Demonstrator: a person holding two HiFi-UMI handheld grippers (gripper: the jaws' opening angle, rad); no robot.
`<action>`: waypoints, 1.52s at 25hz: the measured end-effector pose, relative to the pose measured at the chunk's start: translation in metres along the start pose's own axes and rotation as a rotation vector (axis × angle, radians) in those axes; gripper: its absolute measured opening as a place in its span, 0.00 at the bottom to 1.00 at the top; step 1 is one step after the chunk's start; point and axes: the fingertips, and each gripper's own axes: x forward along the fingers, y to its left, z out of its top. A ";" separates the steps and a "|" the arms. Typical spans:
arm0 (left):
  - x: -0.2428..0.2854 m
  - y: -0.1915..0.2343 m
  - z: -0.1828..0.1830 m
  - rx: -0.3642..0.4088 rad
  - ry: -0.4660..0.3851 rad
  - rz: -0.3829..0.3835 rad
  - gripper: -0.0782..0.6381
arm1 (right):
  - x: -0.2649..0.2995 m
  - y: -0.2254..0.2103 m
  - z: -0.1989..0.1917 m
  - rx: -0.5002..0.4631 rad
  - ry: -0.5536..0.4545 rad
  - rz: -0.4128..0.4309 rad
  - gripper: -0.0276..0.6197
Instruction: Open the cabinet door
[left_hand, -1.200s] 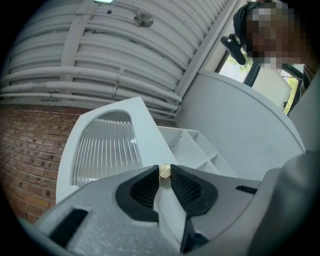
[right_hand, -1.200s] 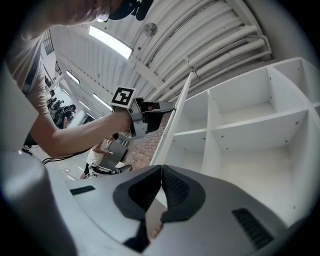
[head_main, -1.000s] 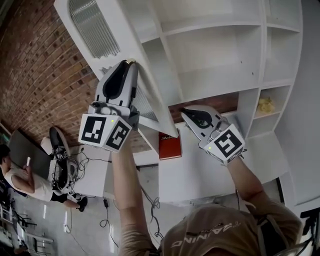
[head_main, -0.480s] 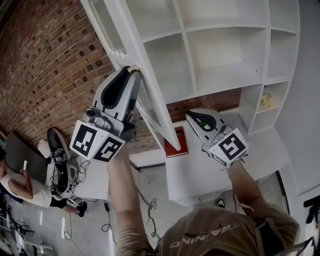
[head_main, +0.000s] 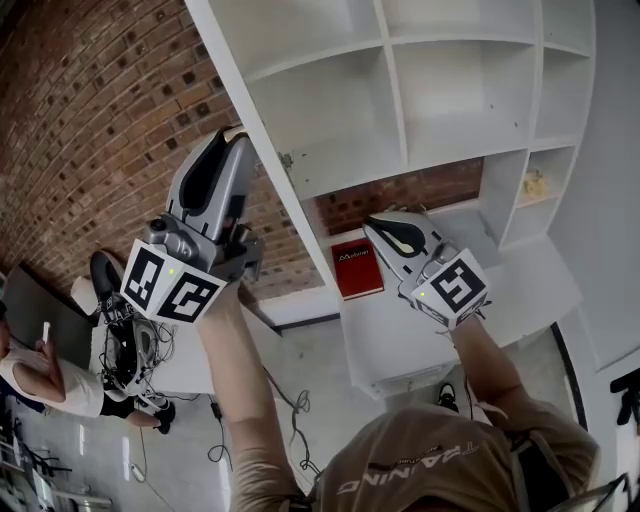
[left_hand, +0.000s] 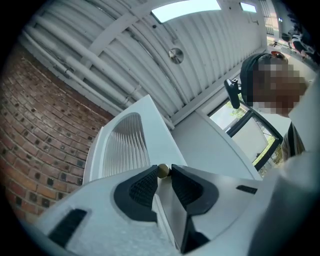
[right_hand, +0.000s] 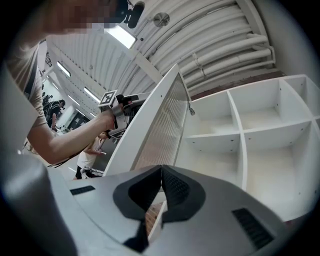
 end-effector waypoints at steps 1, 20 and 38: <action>-0.004 0.003 0.002 -0.011 -0.003 -0.007 0.21 | 0.002 0.003 -0.001 0.001 0.002 0.001 0.06; -0.057 0.038 0.016 -0.178 -0.084 -0.050 0.22 | 0.037 0.048 -0.007 -0.001 0.041 0.041 0.06; -0.101 -0.028 -0.012 0.100 -0.028 0.269 0.12 | -0.013 0.075 -0.047 0.061 0.125 0.076 0.06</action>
